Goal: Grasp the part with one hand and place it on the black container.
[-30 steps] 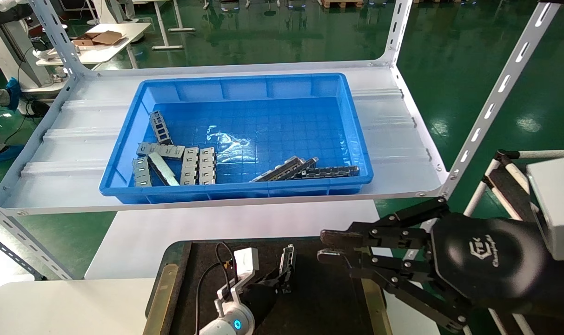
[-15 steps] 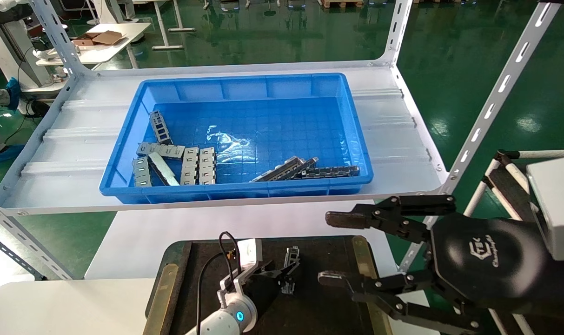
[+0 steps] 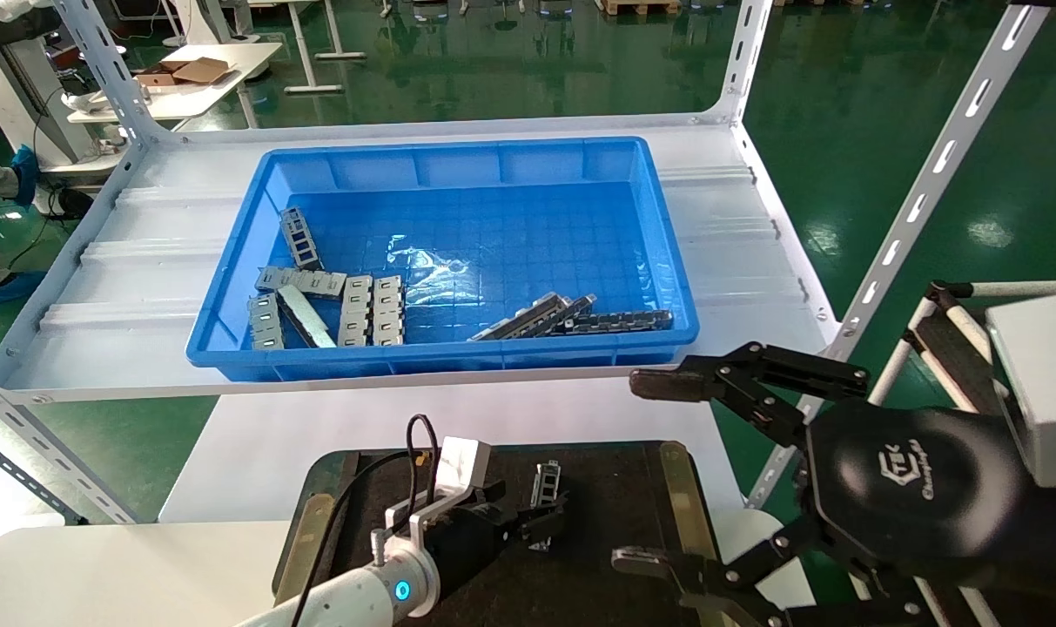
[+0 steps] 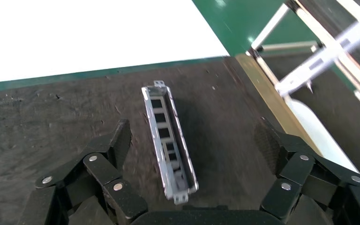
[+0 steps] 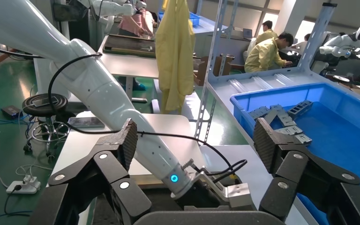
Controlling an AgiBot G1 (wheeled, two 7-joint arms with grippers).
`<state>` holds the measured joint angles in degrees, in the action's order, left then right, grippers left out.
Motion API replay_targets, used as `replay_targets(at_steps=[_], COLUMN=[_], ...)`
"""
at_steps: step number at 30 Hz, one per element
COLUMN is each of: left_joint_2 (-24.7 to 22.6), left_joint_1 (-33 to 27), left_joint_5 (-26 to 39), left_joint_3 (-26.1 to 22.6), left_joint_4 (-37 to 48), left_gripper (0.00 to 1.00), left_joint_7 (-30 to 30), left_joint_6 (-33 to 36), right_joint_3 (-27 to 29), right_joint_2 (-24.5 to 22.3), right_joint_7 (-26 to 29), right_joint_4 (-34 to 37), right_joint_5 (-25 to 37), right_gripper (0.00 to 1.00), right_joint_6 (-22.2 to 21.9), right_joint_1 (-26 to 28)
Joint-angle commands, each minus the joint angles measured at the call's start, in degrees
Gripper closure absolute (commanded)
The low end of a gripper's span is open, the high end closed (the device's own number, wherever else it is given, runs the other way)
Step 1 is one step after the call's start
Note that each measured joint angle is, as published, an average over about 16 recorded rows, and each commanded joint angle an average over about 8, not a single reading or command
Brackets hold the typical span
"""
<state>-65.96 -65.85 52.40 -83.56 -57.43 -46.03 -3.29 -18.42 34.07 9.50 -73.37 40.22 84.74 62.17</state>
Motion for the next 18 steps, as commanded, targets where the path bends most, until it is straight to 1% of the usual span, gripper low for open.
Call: replay_targets(at_steps=[1, 7, 18], left_joint_2=[2.04, 8.55, 18.65], left_joint_1=[0.09, 0.47, 2.10], left_joint_5=[2.02, 5.14, 6.99], left_joint_3=[0.90, 4.32, 11.42], left_joint_4=[-1.94, -8.65, -18.03], left_gripper=[0.00, 0.00, 0.00], left_joint_7=[0.68, 4.96, 14.89], left_joint_6=[2.29, 8.59, 16.42], right_joint_3=[0.00, -0.02, -0.04], right_joint_2=[0.00, -0.01, -0.01], right_joint_7=[0.00, -0.01, -0.02], right_joint_4=[0.00, 0.00, 0.00], right_joint_5=[0.00, -0.01, -0.02], right_gripper=[0.00, 0.00, 0.00], right_joint_6=[0.00, -0.01, -0.01], right_joint_1=[0.00, 0.00, 0.01])
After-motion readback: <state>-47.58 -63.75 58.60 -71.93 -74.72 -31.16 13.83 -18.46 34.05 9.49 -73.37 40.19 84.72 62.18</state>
